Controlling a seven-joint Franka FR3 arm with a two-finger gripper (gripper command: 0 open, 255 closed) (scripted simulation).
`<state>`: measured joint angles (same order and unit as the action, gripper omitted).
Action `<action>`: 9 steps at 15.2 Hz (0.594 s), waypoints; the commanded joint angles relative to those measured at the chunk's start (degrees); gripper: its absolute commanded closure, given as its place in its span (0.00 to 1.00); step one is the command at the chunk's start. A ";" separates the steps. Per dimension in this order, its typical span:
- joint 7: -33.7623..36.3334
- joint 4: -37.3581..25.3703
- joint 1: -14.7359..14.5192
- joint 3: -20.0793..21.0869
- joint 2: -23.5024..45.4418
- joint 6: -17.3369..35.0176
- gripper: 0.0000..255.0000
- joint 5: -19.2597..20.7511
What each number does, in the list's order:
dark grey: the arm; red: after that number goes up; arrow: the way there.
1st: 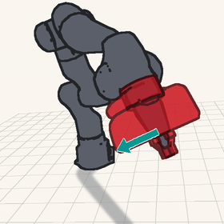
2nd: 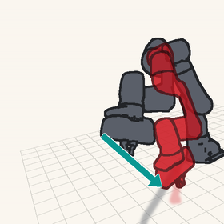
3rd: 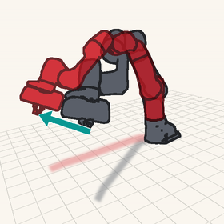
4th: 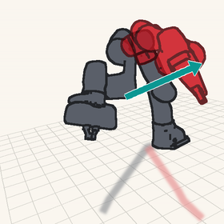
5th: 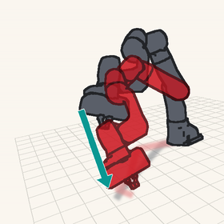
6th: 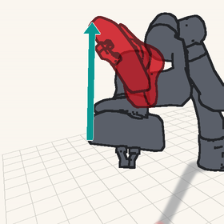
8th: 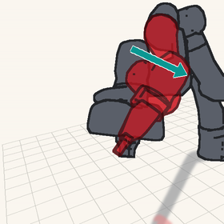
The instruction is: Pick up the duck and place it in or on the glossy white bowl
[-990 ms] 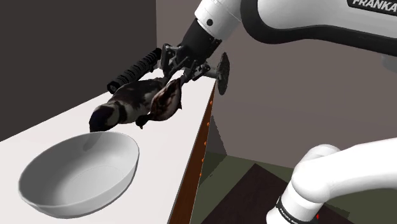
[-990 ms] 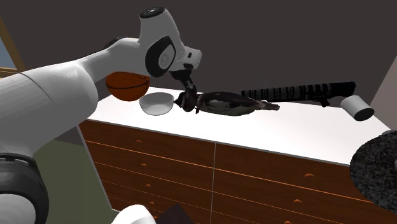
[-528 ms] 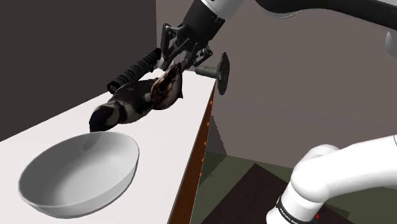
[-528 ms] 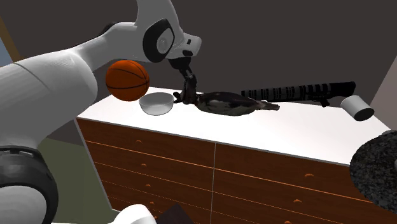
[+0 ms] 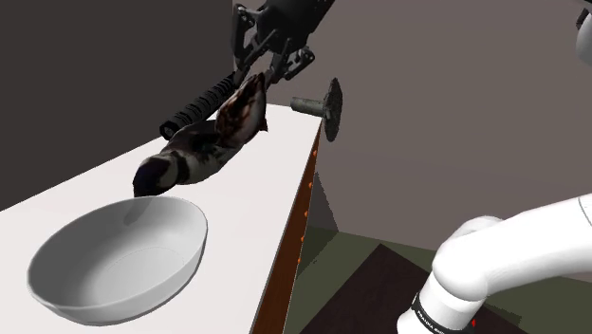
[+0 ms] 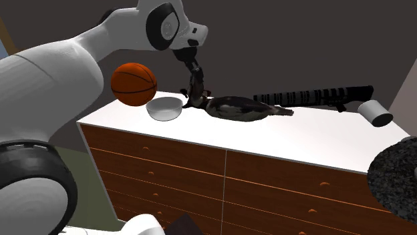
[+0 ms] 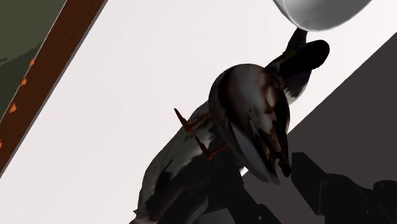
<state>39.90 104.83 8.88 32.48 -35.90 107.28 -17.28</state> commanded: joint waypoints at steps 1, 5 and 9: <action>2.92 -4.08 1.25 3.30 2.44 -0.86 1.00 1.06; 9.46 -12.35 4.63 11.71 7.67 -2.46 1.00 4.21; 17.10 -22.57 10.71 24.33 14.80 -4.91 1.00 10.22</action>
<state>55.23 84.65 17.91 53.60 -23.03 102.79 -8.75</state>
